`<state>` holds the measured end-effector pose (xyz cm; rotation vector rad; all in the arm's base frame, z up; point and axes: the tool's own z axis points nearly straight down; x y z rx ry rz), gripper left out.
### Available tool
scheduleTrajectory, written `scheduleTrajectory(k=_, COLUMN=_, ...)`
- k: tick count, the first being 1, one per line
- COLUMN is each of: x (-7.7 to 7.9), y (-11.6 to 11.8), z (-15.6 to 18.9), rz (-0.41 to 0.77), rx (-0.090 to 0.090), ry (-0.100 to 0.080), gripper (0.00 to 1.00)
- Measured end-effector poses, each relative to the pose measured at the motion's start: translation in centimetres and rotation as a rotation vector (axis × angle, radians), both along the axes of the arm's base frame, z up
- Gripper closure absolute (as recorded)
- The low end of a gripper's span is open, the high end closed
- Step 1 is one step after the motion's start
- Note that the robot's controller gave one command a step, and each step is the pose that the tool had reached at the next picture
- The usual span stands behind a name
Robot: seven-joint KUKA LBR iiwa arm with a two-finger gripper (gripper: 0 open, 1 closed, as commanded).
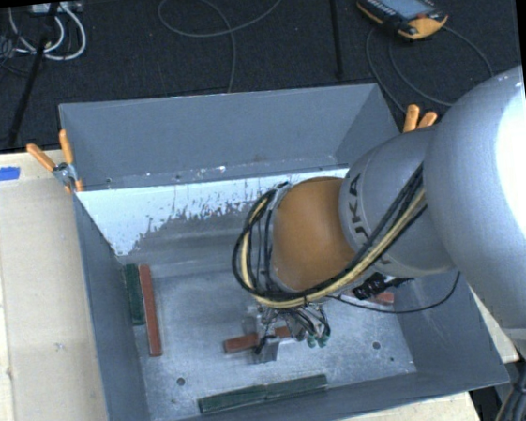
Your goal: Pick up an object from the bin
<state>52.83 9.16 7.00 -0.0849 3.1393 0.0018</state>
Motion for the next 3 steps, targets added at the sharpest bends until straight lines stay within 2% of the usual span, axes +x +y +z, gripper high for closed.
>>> scheduleTrajectory(k=1, x=1.7, y=1.2, z=10.7, rz=-0.036, rx=-0.002, ry=0.001, gripper=1.0)
scheduleTrajectory(k=2, x=1.7, y=1.2, z=10.7, rz=-0.035, rx=-0.002, ry=0.001, gripper=1.0)
scheduleTrajectory(k=3, x=2.2, y=2.6, z=15.1, rz=-0.044, rx=-0.003, ry=0.007, gripper=1.0)
